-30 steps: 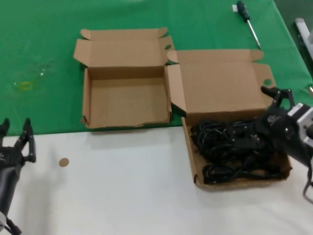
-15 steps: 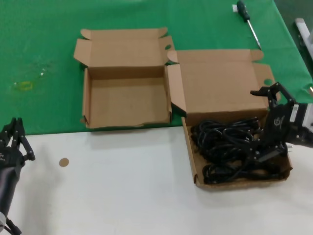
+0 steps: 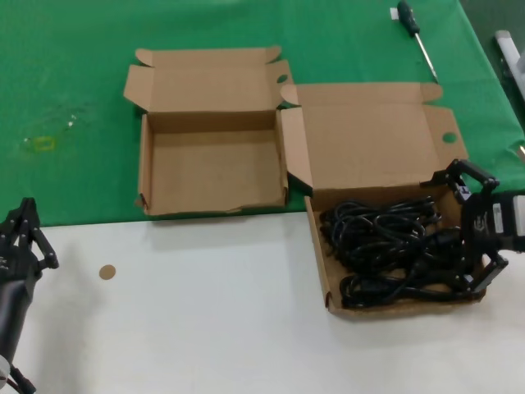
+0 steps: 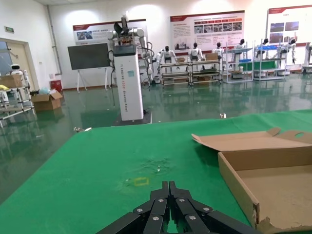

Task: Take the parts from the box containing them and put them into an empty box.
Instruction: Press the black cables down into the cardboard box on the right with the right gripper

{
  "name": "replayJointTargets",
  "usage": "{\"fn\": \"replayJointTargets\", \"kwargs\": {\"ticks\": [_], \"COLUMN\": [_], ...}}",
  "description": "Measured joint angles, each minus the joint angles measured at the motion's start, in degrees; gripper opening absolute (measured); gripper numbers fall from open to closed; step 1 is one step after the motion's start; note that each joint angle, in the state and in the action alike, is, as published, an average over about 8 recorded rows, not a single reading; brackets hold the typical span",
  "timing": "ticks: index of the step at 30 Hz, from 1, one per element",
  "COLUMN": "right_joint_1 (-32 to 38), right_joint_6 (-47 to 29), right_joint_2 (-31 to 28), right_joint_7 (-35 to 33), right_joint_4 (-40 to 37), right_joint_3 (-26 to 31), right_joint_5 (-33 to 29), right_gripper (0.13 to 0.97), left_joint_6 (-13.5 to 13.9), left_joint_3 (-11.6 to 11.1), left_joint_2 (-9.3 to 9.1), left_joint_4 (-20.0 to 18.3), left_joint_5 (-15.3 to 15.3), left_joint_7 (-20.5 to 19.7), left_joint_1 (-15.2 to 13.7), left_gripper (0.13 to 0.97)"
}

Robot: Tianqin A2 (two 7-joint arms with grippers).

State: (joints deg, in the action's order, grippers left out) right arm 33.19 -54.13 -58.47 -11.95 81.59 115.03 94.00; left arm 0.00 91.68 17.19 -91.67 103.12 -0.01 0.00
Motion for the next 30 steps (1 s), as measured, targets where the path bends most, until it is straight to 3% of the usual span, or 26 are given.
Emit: {"fn": "replayJointTargets", "kwargs": {"ticks": [12, 20, 24, 30], "right_joint_1": [2.82, 3.3, 3.63, 4.07], "right_joint_6": [-3.4, -3.69, -3.88, -4.14], "right_joint_2": [4.02, 5.75, 6.42, 7.16], "right_joint_7": [-3.19, -4.07, -4.23, -4.47], "right_joint_4": [-4.48, -5.99, -6.53, -7.29], "right_joint_3": [0.06, -0.23, -0.33, -0.51], "right_joint_5": [-4.92, -6.85, -7.6, -8.41], "right_gripper": [0.935, 0.832, 0.832, 0.702], "left_joint_6": [0.0, 0.0, 0.0, 0.0], "left_joint_3": [0.0, 0.0, 0.0, 0.0], "left_joint_2": [0.0, 0.0, 0.0, 0.0], "left_joint_4": [0.0, 0.0, 0.0, 0.0], "left_joint_5": [-0.01, 0.0, 0.0, 0.0], "left_joint_7": [0.0, 0.0, 0.0, 0.0], "left_joint_1": [0.0, 0.0, 0.0, 0.0], "left_gripper": [0.152, 0.152, 0.152, 0.152]}}
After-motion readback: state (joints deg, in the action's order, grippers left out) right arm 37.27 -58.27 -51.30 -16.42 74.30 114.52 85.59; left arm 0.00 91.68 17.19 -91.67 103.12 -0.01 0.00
